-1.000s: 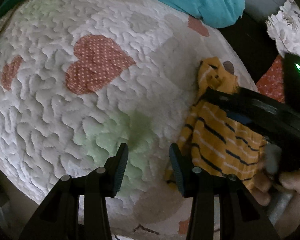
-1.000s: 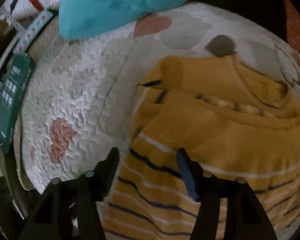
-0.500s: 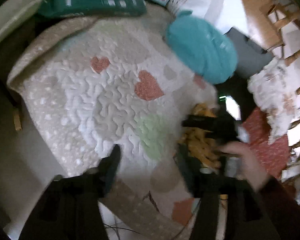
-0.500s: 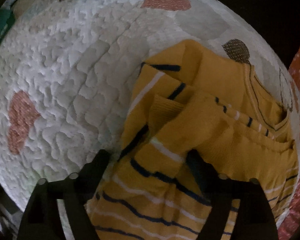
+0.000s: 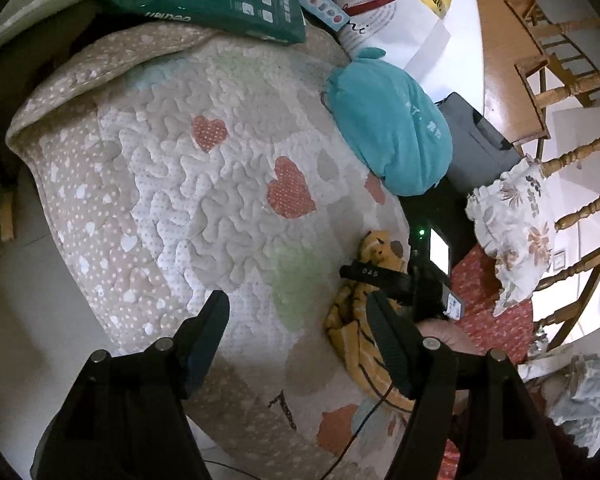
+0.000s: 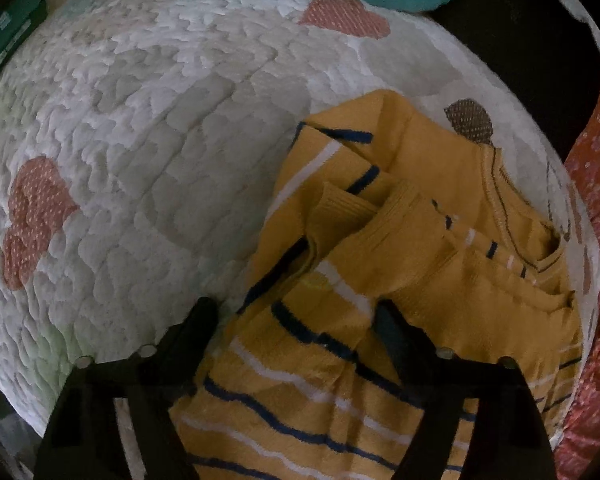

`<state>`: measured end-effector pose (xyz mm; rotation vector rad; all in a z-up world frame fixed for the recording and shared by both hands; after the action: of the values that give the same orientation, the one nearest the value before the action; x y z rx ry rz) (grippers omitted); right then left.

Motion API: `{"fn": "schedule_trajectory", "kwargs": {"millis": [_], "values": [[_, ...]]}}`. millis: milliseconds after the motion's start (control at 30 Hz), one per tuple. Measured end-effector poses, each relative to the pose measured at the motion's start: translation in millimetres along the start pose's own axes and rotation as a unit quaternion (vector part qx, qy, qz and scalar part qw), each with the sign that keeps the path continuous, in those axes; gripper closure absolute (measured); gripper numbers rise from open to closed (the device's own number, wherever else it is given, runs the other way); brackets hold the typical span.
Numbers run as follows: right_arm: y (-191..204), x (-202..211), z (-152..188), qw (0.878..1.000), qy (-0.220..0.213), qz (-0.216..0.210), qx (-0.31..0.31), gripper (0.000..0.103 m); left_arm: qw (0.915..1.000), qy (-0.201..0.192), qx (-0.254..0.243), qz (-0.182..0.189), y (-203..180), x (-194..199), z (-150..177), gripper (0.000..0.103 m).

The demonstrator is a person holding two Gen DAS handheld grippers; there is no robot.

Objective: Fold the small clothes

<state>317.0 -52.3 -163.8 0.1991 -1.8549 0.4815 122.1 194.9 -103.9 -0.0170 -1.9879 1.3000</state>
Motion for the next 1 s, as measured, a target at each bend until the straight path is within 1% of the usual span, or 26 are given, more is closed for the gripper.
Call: {"fn": "schedule_trajectory", "kwargs": {"millis": [67, 100, 133, 167, 200, 233, 267, 400, 500, 633, 700, 800, 867, 933, 1000], "values": [[2.6, 2.2, 1.6, 1.000, -0.003, 0.009, 0.010, 0.039, 0.9999, 0.003, 0.010, 0.006, 2.3, 0.4, -0.9, 0.033], [4.4, 2.8, 2.3, 1.000, -0.004, 0.013, 0.014, 0.041, 0.9999, 0.005, 0.013, 0.009, 3.6, 0.9, -1.2, 0.033], [5.0, 4.9, 4.8, 1.000, -0.009, 0.018, 0.021, 0.049, 0.9998, 0.006, 0.016, 0.010, 4.6, 1.0, -1.6, 0.033], [4.8, 6.1, 6.4, 0.999, -0.012, 0.025, 0.028, 0.060, 0.9998, 0.005, 0.017, 0.010, 5.0, 0.8, -2.3, 0.033], [5.0, 8.8, 9.0, 0.999, -0.014, 0.035, 0.033, 0.067, 0.9998, 0.006, 0.018, 0.011, 4.5, 0.8, -2.4, 0.033], [3.8, 11.0, 11.8, 0.998, -0.018, 0.044, 0.038, 0.077, 0.9998, 0.006, 0.018, 0.011, 4.8, 0.5, -2.8, 0.033], [1.8, 14.2, 14.0, 0.998, -0.023, 0.037, 0.034, 0.080, 0.9997, 0.007, 0.019, 0.010, 5.0, 0.0, -2.7, 0.033], [-19.2, 41.5, 24.4, 0.997, -0.060, -0.021, -0.032, 0.082, 0.9998, 0.009, 0.017, 0.001, 2.8, -3.6, 1.4, 0.033], [-38.7, 64.2, 30.7, 0.992, -0.083, -0.059, -0.070, 0.082, 0.9998, 0.013, 0.012, -0.005, -2.1, -9.8, 6.3, 0.033], [-79.4, 87.0, 31.4, 0.982, -0.108, -0.101, -0.117, 0.082, 0.9994, 0.020, -0.009, -0.026, -13.2, -24.8, 16.4, 0.033], [-100.3, 94.0, 35.6, 0.977, -0.119, -0.113, -0.139, 0.082, 0.9988, 0.025, -0.020, -0.036, -19.0, -31.9, 22.6, 0.033], [-143.4, 104.5, 54.7, 0.966, -0.132, -0.131, -0.180, 0.082, 0.9976, 0.033, -0.035, -0.051, -26.9, -42.6, 31.7, 0.033], [-179.3, 105.0, 73.1, 0.958, -0.138, -0.139, -0.209, 0.082, 0.9965, 0.039, -0.045, -0.059, -32.0, -49.3, 38.4, 0.033], [-217.4, 101.3, 94.0, 0.952, -0.143, -0.137, -0.234, 0.082, 0.9948, 0.043, -0.058, -0.071, -37.4, -56.1, 46.3, 0.033], [-245.3, 96.2, 116.8, 0.946, -0.143, -0.135, -0.258, 0.082, 0.9933, 0.046, -0.068, -0.080, -41.4, -60.8, 51.3, 0.033]]}}
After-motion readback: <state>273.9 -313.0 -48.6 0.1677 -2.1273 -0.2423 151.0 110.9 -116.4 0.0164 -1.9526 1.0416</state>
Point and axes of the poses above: each gripper's, at about its wrist camera, not at the fingertips, and x roughly against the way its jaws point, y to its left, z to its underside, the point moved 8 cm from there along -x, roughly the way its jaws point, and after that the axes turned 8 degrees about x, right-handed, at the moved point
